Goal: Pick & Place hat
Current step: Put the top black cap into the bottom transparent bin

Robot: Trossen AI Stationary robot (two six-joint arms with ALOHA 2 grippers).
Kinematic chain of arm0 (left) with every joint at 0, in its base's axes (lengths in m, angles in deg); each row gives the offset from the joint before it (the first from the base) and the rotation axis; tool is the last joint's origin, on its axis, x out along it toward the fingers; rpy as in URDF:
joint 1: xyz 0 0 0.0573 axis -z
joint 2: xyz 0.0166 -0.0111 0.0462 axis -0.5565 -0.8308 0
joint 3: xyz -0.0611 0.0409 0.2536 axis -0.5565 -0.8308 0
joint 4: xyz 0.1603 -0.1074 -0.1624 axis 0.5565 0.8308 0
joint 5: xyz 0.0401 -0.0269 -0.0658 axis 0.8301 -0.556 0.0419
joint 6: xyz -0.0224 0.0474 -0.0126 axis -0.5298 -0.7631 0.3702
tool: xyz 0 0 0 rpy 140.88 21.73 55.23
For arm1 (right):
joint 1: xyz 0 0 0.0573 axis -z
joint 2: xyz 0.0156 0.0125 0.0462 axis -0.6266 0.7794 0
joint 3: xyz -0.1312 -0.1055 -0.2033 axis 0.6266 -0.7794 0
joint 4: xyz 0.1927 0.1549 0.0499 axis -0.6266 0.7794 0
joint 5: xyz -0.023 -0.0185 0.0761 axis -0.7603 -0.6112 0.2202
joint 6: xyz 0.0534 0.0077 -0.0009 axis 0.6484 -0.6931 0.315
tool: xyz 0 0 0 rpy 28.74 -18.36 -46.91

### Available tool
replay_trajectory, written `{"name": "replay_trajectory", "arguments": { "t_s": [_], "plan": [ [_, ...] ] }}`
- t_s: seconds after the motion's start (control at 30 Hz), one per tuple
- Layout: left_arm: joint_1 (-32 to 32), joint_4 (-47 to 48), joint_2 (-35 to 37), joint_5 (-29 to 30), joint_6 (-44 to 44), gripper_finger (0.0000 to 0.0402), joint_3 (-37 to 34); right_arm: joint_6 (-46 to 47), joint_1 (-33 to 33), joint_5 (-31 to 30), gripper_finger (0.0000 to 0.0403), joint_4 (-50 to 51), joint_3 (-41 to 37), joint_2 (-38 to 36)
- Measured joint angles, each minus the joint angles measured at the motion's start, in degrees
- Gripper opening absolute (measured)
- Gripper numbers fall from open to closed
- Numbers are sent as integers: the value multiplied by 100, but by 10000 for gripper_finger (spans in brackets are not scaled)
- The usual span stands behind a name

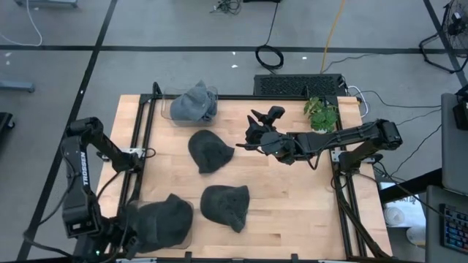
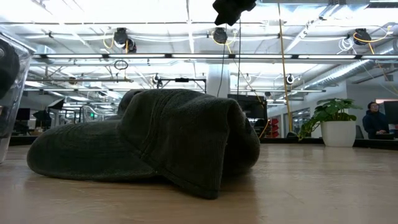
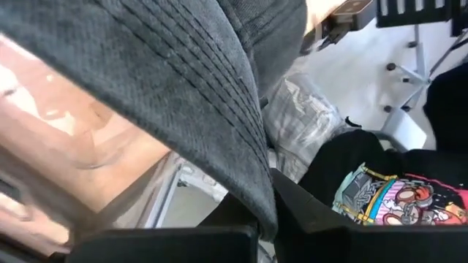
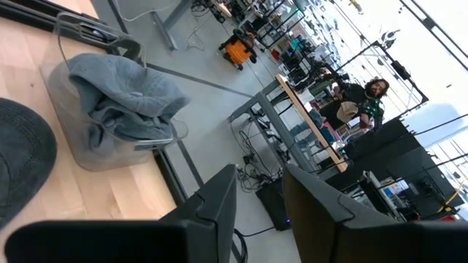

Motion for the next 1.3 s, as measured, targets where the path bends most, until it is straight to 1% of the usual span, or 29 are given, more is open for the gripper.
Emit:
{"name": "replay_trajectory", "arguments": {
  "t_s": [0.17, 0.23, 0.37, 0.57, 0.67, 0.73, 0.9, 0.93, 1.03, 1.1, 1.23, 1.27, 1.3],
  "plan": [
    [2, 97, 0, -325, 209, 9, -163, 7, 57, 1, 100, -1, 0, 0],
    [0, 152, 2, -335, 242, 23, -163, 9, 75, 9, 100, 0, 0, 0],
    [-56, 172, 33, -288, 194, 84, -163, 15, 114, 151, 100, -2, 0, 0],
    [-59, 222, 219, -176, 228, 173, -163, 15, 114, 173, 100, 0, 0, 0],
    [-59, 381, 400, -183, 302, 204, -163, 15, 114, 173, 100, 0, 0, 0],
    [-59, 597, 567, -195, 468, 218, -163, 15, 114, 173, 100, 0, 0, 0],
    [-98, 1327, 956, -675, 732, 230, -163, 13, 114, 166, 100, 6, 0, 0],
    [-117, 1370, 1044, -659, 683, 231, -163, 7, 112, 160, 100, 18, 0, 0],
    [-135, 1288, 1345, -155, 284, 232, -163, -117, 103, 141, 100, 31, 0, 0],
    [-161, 1297, 1523, 70, 188, 232, -161, -202, 101, 138, 100, 5, 0, 0],
    [-252, 1638, 1687, 71, 118, 232, -159, -177, 101, 184, 100, 4, 0, -23],
    [-266, 1759, 1687, 56, 51, 232, -159, -152, 101, 296, 100, 7, 0, -27],
    [-299, 1829, 1675, -72, -22, 232, -159, -132, 101, 362, 100, 8, 0, -28]
  ]
}}
